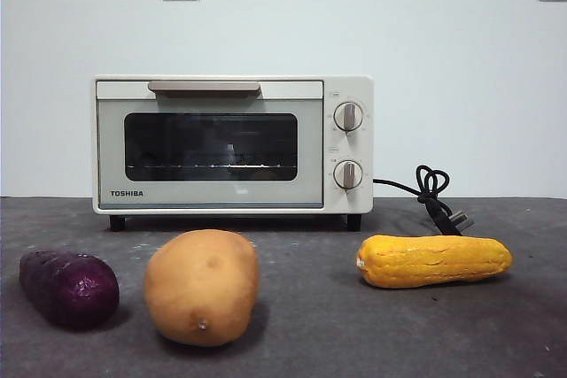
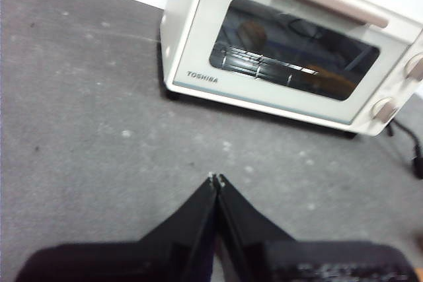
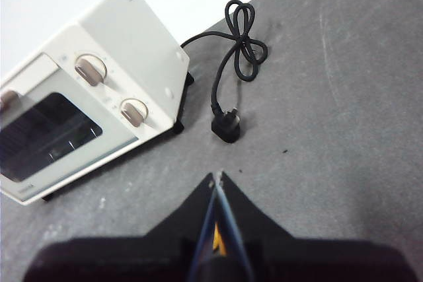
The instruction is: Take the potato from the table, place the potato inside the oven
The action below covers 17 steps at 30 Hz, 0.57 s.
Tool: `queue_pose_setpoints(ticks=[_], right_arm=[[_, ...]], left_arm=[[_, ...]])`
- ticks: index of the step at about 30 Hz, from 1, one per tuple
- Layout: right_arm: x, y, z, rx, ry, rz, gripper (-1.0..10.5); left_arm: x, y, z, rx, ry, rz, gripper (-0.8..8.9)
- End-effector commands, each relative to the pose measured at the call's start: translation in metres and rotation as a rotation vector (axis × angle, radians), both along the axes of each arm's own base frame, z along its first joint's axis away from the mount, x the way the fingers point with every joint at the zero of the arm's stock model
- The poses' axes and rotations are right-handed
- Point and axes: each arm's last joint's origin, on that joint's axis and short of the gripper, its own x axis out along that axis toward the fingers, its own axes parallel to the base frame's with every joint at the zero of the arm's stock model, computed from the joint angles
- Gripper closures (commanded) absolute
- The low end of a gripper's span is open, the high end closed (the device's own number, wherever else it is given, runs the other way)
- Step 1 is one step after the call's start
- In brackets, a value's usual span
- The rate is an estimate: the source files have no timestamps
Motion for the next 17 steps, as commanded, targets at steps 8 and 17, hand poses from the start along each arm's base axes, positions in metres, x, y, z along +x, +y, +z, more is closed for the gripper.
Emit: queue_pose_setpoints(ticks=[8,17], right_arm=[[0.004,0.004,0.06,-0.006,0.008,0.16,9.6],[0.019,0.01,0.131,-0.154,0.173,0.441,9.6]], left_arm=[[-0.003,-0.004,0.063,-0.047,-0.011,-0.142,8.2],[0.014,-0.01,0.117,0.008,0.06,-0.405,8.21]])
